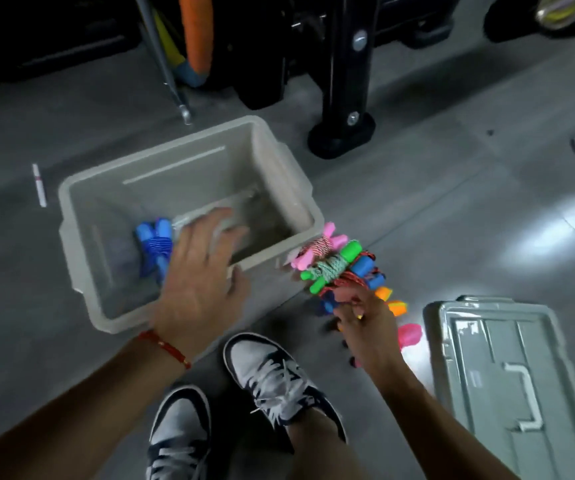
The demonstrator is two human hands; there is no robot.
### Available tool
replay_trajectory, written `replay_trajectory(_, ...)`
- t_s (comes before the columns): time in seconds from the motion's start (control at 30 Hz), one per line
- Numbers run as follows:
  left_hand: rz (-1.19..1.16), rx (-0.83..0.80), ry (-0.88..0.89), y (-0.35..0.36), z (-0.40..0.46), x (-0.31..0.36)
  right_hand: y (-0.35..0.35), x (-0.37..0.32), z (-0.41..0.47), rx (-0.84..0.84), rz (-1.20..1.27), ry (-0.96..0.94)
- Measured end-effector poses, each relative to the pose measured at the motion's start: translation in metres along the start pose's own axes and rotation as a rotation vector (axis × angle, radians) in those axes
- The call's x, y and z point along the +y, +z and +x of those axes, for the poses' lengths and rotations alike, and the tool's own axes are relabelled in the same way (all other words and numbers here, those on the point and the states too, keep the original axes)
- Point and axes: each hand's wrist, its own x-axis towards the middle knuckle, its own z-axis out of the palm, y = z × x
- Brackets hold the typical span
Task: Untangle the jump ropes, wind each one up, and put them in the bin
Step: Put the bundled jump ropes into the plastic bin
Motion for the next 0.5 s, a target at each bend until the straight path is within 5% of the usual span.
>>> replay_trajectory(0.1, -0.126, -0.259, 0.107, 0.046, 0.004, 0.044, -0.020, 0.023, 0.005, 0.012, 0.107, 0.259)
replay_trajectory(0.27, -0.198, -0.646, -0.080, 0.122, 0.014, 0.056, -0.029, 0.040, 0.011, -0.001, 0.286, 0.448)
replay_trajectory(0.4, -0.151, -0.661, 0.064, 0.189, 0.046, 0.042, -0.017, 0.039, 0.033, -0.025, 0.338, 0.385)
replay_trajectory(0.5, -0.152, -0.659, -0.097, 0.223, 0.064, 0.046, 0.000, 0.039, 0.060, 0.041, 0.324, 0.384)
